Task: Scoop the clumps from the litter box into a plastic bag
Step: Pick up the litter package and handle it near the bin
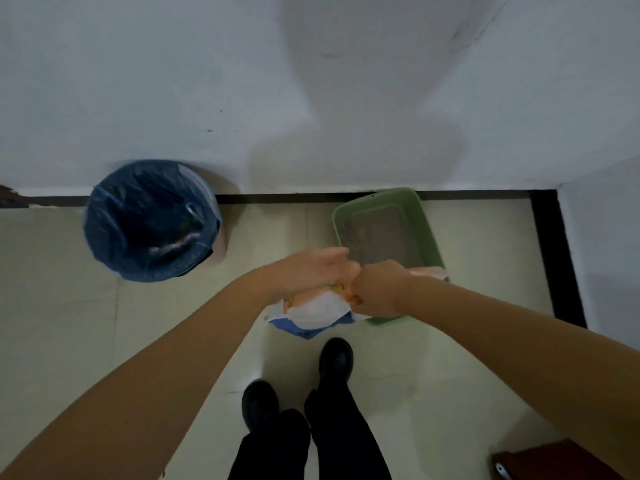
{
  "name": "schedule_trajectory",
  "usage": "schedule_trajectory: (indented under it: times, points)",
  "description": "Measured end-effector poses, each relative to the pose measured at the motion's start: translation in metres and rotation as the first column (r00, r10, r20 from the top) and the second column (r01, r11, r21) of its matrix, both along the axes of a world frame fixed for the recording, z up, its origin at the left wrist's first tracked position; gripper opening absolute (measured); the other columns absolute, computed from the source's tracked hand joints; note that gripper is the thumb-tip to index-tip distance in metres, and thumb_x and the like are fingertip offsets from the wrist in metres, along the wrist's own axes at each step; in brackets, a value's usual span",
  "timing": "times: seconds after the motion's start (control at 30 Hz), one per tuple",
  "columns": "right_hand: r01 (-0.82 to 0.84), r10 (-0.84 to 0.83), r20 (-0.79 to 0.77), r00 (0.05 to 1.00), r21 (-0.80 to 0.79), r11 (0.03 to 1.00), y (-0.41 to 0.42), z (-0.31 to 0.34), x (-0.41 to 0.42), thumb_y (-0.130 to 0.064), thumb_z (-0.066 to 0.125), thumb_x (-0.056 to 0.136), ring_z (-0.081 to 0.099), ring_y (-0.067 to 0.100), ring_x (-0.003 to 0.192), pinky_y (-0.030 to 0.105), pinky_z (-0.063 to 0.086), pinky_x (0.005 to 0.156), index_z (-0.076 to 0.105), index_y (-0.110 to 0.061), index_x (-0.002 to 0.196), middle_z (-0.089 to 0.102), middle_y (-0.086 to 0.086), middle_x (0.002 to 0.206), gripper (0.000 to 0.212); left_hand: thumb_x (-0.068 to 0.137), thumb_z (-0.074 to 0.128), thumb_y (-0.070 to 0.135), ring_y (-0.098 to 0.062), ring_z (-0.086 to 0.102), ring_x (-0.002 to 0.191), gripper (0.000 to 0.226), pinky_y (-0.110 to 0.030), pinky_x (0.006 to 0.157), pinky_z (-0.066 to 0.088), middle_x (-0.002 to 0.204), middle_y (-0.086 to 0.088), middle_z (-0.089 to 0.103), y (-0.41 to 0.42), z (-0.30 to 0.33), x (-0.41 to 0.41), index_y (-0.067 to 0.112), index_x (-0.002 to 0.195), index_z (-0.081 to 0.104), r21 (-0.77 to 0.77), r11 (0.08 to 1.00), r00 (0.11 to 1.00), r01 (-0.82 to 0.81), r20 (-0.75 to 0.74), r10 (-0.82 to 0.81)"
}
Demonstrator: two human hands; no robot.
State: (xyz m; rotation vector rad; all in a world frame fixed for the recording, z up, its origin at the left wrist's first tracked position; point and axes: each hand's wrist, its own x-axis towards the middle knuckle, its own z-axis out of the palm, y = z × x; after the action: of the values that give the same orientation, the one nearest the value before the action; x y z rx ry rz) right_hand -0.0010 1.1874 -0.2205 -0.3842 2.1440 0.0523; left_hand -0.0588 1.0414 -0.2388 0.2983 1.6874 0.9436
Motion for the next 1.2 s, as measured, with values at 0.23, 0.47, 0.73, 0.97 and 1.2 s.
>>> schedule_trajectory:
  times: [0.23, 0.47, 0.73, 0.97, 1.2]
  points:
    - [0.079, -0.08, 0.058, 0.995, 0.016, 0.997, -0.031, 0.006, 0.003, -0.025, 0.048, 0.092, 0.06, 0.027, 0.101, 0.034, 0.041, 0.073, 0.06, -0.013, 0.112, 0.063, 0.007, 0.114, 0.026, 0.096, 0.043, 0.025, -0.025, 0.058, 0.109, 0.03, -0.031, 0.087, 0.044, 0.118, -0.007, 0.062, 0.007, 0.009, 0.056, 0.009, 0.117, 0.059, -0.616, 0.687, 0.722, 0.386, -0.262, -0.64]
    - [-0.088, 0.084, -0.154, 0.985, -0.022, 0.996, -0.047, 0.083, 0.015, -0.034, 0.046, 0.088, 0.056, 0.019, 0.069, 0.03, 0.044, 0.061, 0.064, -0.018, 0.093, 0.064, 0.002, 0.084, 0.025, 0.094, 0.049, 0.008, -0.03, 0.06, 0.105, 0.02, -0.038, 0.085, 0.048, 0.117, -0.013, 0.061, -0.038, 0.092, 0.067, 0.002, 0.109, 0.06, -0.658, 0.611, 0.605, 0.44, -0.285, -0.743]
    - [0.006, -0.034, -0.111, 0.993, -0.248, 0.969, -0.016, 0.189, 0.014, -0.026, 0.055, 0.091, 0.061, 0.015, 0.097, 0.024, 0.042, 0.089, 0.065, -0.025, 0.104, 0.066, -0.001, 0.11, 0.017, 0.097, 0.038, 0.01, -0.035, 0.053, 0.109, 0.028, -0.037, 0.087, 0.039, 0.115, -0.021, 0.059, -0.064, 0.247, 0.093, -0.003, 0.115, 0.056, -0.435, 0.886, 0.776, 0.162, -0.498, -0.387]
    - [-0.342, 0.318, -0.127, 0.94, -0.318, 0.884, -0.114, 0.241, 0.009, -0.032, 0.048, 0.092, 0.052, 0.025, 0.068, 0.035, 0.043, 0.067, 0.062, -0.002, 0.078, 0.058, 0.016, 0.074, 0.036, 0.102, 0.029, 0.031, -0.024, 0.049, 0.075, 0.044, -0.033, 0.067, 0.038, 0.092, -0.012, 0.059, -0.145, 0.285, 0.133, 0.002, 0.103, 0.062, -0.67, 0.738, 0.781, 0.078, -0.419, -0.463]
    - [-0.614, 0.615, -0.115, 0.78, -0.327, 0.719, -0.206, 0.262, 0.035, -0.023, 0.048, 0.089, 0.043, 0.017, 0.059, 0.032, 0.033, 0.057, 0.047, -0.013, 0.063, 0.048, 0.003, 0.062, 0.028, 0.102, 0.028, 0.033, -0.029, 0.058, 0.083, 0.047, -0.033, 0.07, 0.043, 0.104, -0.014, 0.064, -0.205, 0.296, 0.212, 0.001, 0.104, 0.063, -0.758, 0.649, 0.841, -0.069, -0.394, -0.371]
